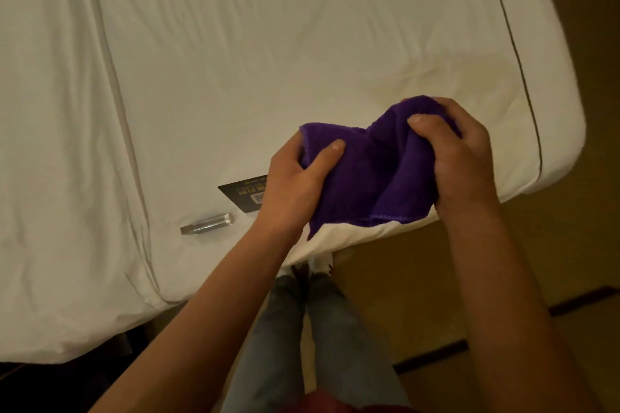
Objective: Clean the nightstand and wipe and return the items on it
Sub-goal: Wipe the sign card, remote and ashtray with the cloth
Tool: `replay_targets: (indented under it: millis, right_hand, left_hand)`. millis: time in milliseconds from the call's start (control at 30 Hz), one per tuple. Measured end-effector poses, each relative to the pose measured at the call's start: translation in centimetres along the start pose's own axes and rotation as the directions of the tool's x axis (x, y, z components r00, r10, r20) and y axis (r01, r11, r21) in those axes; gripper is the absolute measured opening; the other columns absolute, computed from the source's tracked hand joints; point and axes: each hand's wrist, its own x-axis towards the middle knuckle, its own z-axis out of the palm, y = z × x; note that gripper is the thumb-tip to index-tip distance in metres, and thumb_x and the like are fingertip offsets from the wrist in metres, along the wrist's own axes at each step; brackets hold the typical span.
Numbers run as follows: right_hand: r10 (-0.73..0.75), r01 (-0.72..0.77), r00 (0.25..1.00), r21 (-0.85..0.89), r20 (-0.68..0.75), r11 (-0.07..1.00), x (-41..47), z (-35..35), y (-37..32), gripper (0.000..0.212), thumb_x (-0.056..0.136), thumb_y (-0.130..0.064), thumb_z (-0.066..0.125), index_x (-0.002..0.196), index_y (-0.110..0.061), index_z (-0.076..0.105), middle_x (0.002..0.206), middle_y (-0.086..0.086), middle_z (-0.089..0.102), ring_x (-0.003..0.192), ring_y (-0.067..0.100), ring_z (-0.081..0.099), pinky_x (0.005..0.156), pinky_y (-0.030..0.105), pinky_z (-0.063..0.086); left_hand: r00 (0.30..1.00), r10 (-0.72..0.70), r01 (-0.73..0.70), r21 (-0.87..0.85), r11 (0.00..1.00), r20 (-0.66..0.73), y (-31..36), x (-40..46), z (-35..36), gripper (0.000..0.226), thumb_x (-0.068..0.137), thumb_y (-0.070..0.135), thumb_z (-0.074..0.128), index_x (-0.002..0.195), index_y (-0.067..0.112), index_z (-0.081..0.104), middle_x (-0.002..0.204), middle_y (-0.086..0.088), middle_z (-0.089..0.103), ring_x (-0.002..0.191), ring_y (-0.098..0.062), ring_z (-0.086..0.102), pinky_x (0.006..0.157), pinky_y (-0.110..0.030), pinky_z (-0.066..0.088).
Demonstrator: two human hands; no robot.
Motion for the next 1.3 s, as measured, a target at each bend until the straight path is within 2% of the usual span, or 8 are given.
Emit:
replay_targets:
  millis: [233, 433, 600, 667, 800, 933, 1133, 1300]
  right_hand:
    - [-0.022, 0.021, 1.000, -0.118, -0.009, 0.993, -4.5, 4.1, 3.0, 0.046, 0.086, -0.053, 0.066, 0.129, -0.038, 0.064, 0.125, -0.016, 0.070, 0.114, 0.005, 0.067, 0.094, 0.033, 0.060]
    - [0.188, -0.203, 0.964, 0.066, 0.189, 0.977, -2.6, 1.1, 4.0, 0.080, 0.081, -0.075, 0.066, 0.146, -0.030, 0.054, 0.141, -0.002, 0.065, 0.129, 0.021, 0.063, 0.107, 0.045, 0.051]
    - [0.310, -0.315, 0.949, 0.125, 0.054, 0.941, -0.3, 0.3, 5.6, 0.040, 0.087, -0.039, 0.080, 0.123, -0.031, 0.068, 0.109, -0.009, 0.078, 0.099, 0.013, 0.076, 0.070, 0.023, 0.062]
    - [0.323, -0.319, 0.946, 0.149, -0.007, 0.936, 0.9, -0.3, 6.6, 0.026, 0.089, -0.025, 0.079, 0.113, -0.033, 0.072, 0.104, -0.008, 0.079, 0.095, 0.014, 0.077, 0.071, 0.026, 0.062]
    - [0.303, -0.293, 0.949, 0.112, -0.083, 0.950, 3.9, -2.9, 7.2, 0.031, 0.082, -0.022, 0.080, 0.107, -0.039, 0.072, 0.102, -0.013, 0.079, 0.092, 0.012, 0.077, 0.074, 0.028, 0.063]
    - [0.259, -0.255, 0.964, 0.083, -0.052, 0.963, 6.7, -6.6, 6.6, 0.035, 0.078, -0.023, 0.080, 0.109, -0.037, 0.074, 0.107, -0.010, 0.078, 0.096, 0.013, 0.077, 0.074, 0.026, 0.062]
    - [0.224, -0.225, 0.974, 0.033, 0.004, 0.974, 9.9, -10.6, 6.3, 0.035, 0.080, -0.022, 0.079, 0.113, -0.034, 0.073, 0.110, -0.008, 0.078, 0.099, 0.015, 0.076, 0.076, 0.025, 0.061]
    - [0.204, -0.205, 0.979, 0.028, 0.022, 0.978, 10.9, -12.2, 6.8, 0.030, 0.084, -0.015, 0.077, 0.107, -0.034, 0.075, 0.109, -0.005, 0.078, 0.101, 0.018, 0.076, 0.079, 0.028, 0.061]
  left_hand:
    - [0.998, 0.057, -0.056, 0.054, 0.997, -0.015, 1.1, -0.6, 2.9, 0.010, 0.102, 0.022, 0.057, 0.104, 0.015, 0.065, 0.094, -0.002, 0.071, 0.088, -0.016, 0.069, 0.083, -0.043, 0.059]
    - [0.872, 0.168, -0.385, 0.431, 0.816, 0.460, -0.4, -1.0, 3.0, 0.018, 0.104, 0.019, 0.052, 0.111, 0.005, 0.059, 0.105, -0.006, 0.058, 0.097, -0.019, 0.054, 0.091, -0.041, 0.046]
    - [0.785, 0.032, -0.402, 0.469, 0.786, 0.618, -1.8, -0.6, 4.8, 0.063, 0.100, 0.033, 0.059, 0.154, 0.011, 0.036, 0.158, -0.003, 0.038, 0.142, -0.013, 0.039, 0.120, -0.030, 0.034]
    - [0.829, 0.037, -0.318, 0.416, 0.852, 0.558, -2.3, 0.0, 4.8, 0.056, 0.100, 0.034, 0.058, 0.151, 0.019, 0.045, 0.156, 0.005, 0.044, 0.139, -0.003, 0.042, 0.115, -0.021, 0.038]
    - [0.993, 0.116, -0.116, 0.285, 0.951, 0.018, -5.6, 2.0, 4.2, 0.026, 0.101, 0.022, 0.054, 0.122, 0.022, 0.069, 0.118, 0.010, 0.071, 0.110, -0.002, 0.065, 0.094, -0.022, 0.054]
    - [0.967, 0.156, 0.029, 0.695, 0.719, -0.202, -11.5, 5.1, 4.0, 0.030, 0.097, 0.016, 0.061, 0.126, 0.021, 0.063, 0.126, 0.002, 0.063, 0.116, -0.014, 0.059, 0.099, -0.031, 0.051]
    - [0.995, 0.047, -0.095, 0.964, 0.247, 0.086, -17.7, 8.9, 5.9, 0.062, 0.088, 0.033, 0.072, 0.145, 0.022, 0.050, 0.144, -0.008, 0.050, 0.136, -0.030, 0.042, 0.115, -0.046, 0.033]
    - [0.990, 0.073, -0.128, 0.984, 0.121, 0.119, -18.4, 10.9, 7.0, 0.050, 0.096, 0.032, 0.063, 0.141, 0.017, 0.051, 0.129, -0.013, 0.053, 0.121, -0.037, 0.050, 0.104, -0.049, 0.040]
